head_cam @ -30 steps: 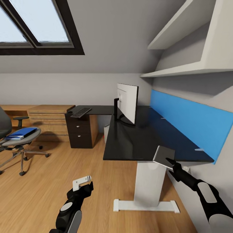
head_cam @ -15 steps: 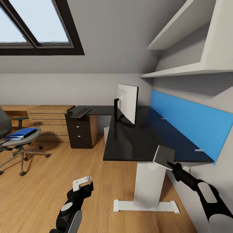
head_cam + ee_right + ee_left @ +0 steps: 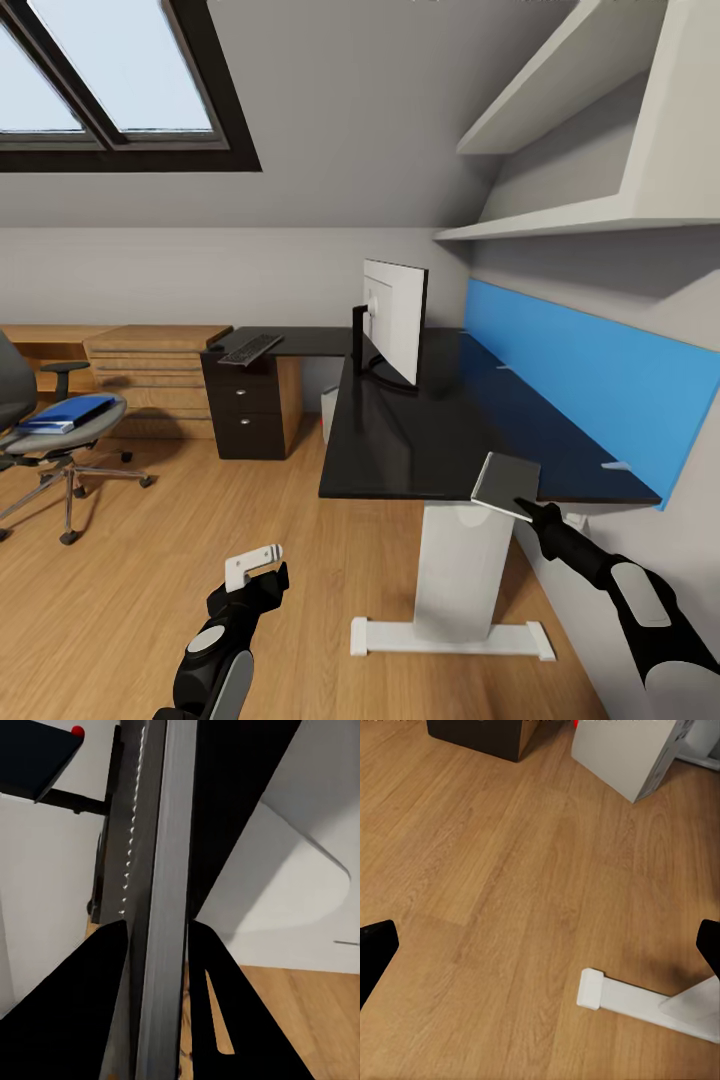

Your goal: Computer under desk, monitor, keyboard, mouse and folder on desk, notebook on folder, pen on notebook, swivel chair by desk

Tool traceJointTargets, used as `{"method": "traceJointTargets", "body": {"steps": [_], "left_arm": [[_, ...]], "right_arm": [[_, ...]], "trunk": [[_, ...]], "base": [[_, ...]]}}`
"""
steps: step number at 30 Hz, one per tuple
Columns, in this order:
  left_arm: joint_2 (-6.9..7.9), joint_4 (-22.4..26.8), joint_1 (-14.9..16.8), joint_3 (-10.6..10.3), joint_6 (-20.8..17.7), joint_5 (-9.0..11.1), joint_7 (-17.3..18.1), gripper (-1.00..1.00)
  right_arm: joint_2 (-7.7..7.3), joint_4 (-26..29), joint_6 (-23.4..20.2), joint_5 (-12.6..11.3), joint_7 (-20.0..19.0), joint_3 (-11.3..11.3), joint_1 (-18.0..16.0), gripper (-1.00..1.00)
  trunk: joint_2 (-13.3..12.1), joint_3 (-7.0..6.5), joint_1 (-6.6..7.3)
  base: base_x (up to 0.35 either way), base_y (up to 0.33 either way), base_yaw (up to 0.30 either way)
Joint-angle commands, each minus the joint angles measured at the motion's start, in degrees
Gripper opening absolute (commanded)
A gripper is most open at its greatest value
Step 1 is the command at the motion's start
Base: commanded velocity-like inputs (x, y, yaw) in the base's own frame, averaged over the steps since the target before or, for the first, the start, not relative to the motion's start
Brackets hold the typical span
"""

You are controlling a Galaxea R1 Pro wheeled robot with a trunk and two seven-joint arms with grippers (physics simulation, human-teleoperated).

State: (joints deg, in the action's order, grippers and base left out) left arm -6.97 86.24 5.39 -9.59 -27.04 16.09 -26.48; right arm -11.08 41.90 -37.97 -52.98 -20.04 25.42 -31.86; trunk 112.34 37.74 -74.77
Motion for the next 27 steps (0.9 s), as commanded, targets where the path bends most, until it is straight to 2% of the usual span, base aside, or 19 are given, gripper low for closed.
{"method": "traceJointTargets", "body": {"steps": [1,4,10,13,18,22,27], "left_arm": [[0.02,0.07,0.05,-0.08,-0.12,0.61,-0.55,1.0],[-0.02,0.01,0.06,-0.23,-0.12,0.61,-0.59,1.0],[0.0,-0.62,0.06,-0.29,-0.12,0.61,-0.67,1.0],[-0.01,-0.7,0.05,-0.32,-0.12,0.61,-0.64,1.0],[-0.03,-0.75,0.06,-0.34,-0.12,0.61,-0.58,1.0],[-0.01,-0.98,0.06,-0.34,-0.12,0.61,-0.47,1.0],[0.03,-1.26,0.06,-0.29,-0.12,0.61,-0.38,1.0]], "right_arm": [[0.03,-0.01,-0.31,0.44,-0.07,0.18,-0.04,-1.0],[0.71,0.45,-0.3,0.5,-0.25,-0.05,-0.04,-1.0],[1.21,0.62,-0.35,0.56,-6.05,-0.18,-0.04,-1.0],[1.26,0.63,-0.35,0.65,-7.97,-0.19,-0.04,-1.0],[1.34,0.63,-0.36,0.74,-8.43,-0.47,-0.04,-1.0],[1.39,0.65,-0.32,0.76,-8.53,-1.42,-0.04,-1.0],[2.35,1.09,-0.28,0.88,-8.59,-4.45,-0.04,-1.0]], "trunk": [[-0.39,-0.12,0.23],[-1.59,-0.66,0.89],[-4.0,-1.74,2.21],[-4.0,-1.74,2.21],[-4.0,-1.74,2.21],[-4.0,-1.74,2.21],[-4.0,-1.74,2.21]], "base": [[0.0,0.0,0.0],[0.0,0.0,0.0],[0.0,0.0,0.0],[0.0,0.0,0.0],[0.0,0.0,0.004],[0.0,0.0,0.139],[0.029,0.061,0.243]]}}
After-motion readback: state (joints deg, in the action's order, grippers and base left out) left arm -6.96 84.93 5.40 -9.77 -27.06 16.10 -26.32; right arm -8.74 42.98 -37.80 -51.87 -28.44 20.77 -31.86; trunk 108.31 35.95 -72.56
